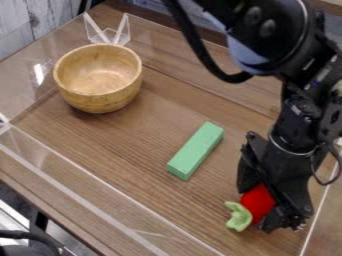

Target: Move the red object to the left side of the table

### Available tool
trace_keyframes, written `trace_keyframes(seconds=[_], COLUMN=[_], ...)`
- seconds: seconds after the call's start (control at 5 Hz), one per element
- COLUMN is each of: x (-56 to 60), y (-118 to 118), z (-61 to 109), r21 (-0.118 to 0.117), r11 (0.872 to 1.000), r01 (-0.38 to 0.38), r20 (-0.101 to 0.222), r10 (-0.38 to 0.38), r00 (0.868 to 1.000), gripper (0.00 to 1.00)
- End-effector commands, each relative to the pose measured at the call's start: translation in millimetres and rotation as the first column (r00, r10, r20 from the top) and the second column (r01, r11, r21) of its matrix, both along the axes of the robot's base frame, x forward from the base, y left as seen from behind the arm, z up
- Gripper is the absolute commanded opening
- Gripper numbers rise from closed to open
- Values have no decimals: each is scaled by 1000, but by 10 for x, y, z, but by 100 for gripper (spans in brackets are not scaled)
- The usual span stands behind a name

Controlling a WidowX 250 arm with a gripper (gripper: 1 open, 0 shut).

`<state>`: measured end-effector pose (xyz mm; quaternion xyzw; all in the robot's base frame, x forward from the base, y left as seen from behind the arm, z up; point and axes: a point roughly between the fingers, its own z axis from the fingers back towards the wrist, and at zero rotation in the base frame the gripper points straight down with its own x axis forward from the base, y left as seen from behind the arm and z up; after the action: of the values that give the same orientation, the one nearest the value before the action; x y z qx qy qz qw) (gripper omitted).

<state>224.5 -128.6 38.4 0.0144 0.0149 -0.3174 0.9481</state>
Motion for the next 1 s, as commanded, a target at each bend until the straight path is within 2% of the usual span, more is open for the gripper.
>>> trace_keyframes(seconds=[0.0, 0.8], x=[27, 28], y=[-48, -43], z=[142, 205], r21=[-27, -48], r11=[1000, 999], r01=[11, -7], r20=[61, 106], r10=[-10, 12], r00=[998, 994], gripper=[100, 100])
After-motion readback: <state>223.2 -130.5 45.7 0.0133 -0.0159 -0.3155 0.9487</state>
